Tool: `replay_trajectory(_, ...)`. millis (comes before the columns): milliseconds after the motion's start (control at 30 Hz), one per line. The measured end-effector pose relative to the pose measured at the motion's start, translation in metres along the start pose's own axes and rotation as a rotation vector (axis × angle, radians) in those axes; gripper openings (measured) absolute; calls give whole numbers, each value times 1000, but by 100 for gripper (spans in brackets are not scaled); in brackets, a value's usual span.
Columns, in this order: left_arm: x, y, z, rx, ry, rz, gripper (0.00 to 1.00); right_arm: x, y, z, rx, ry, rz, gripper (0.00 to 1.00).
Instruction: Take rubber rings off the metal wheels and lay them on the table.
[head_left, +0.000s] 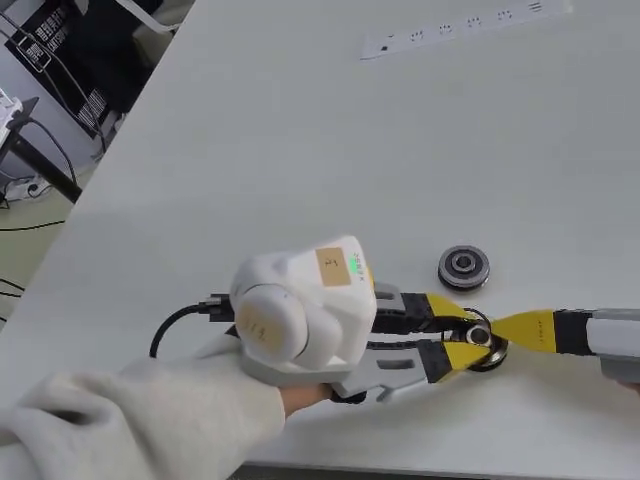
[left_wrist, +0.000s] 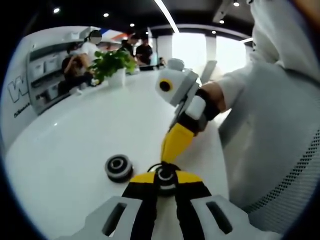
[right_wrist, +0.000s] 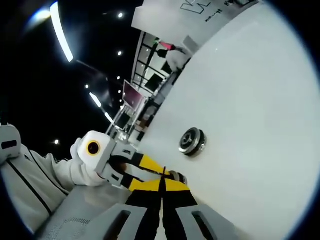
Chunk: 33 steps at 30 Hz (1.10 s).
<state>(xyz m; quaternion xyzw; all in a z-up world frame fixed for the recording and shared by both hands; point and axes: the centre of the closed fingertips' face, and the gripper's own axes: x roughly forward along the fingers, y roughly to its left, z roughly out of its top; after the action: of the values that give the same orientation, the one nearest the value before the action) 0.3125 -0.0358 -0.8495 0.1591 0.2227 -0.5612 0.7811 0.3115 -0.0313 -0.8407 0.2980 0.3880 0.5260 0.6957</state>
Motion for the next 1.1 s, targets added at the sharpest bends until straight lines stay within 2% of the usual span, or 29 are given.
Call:
replay_trajectory(133, 0, 0, 0, 4, 7, 1, 14, -1, -1, 0, 0, 2, -8, 0)
replay_trajectory(300, -1, -1, 1, -2, 37, -14, 15, -4, -3, 1, -1, -2, -23, 0)
replay_trajectory(400, -4, -4, 3, 48, 49, -21, 16, -5, -4, 1, 2, 1, -35, 0)
replay_trajectory(433, -5, -4, 5, 43, 45, -23, 16, -6, -4, 1, 3, 2, -35, 0)
replay_trajectory(500, -7, -4, 13, 12, 21, -28, 19, -9, -3, 2, 1, -1, -36, 0)
replay_trajectory(600, -10, -4, 19, 18, 5, -27, 22, -13, 3, 8, 3, -21, -18, 0)
replay_trajectory(700, -15, -5, 26, 25, -7, -25, 26, -16, 7, 11, -9, -23, -26, 0)
replay_trajectory(800, -22, -6, 39, 24, -41, -26, 30, -19, 10, 13, -12, -26, -28, 0)
replay_trajectory(900, -32, -9, 52, 19, -77, -27, 35, -22, 14, 14, -18, -34, -42, 0)
replay_trajectory(1000, -41, -12, 60, -36, -109, -31, 41, -26, 18, 16, -25, -43, -50, 0)
replay_trajectory(1100, -53, -13, 66, -16, -127, -23, 42, -30, 22, 18, -34, -49, -65, 0)
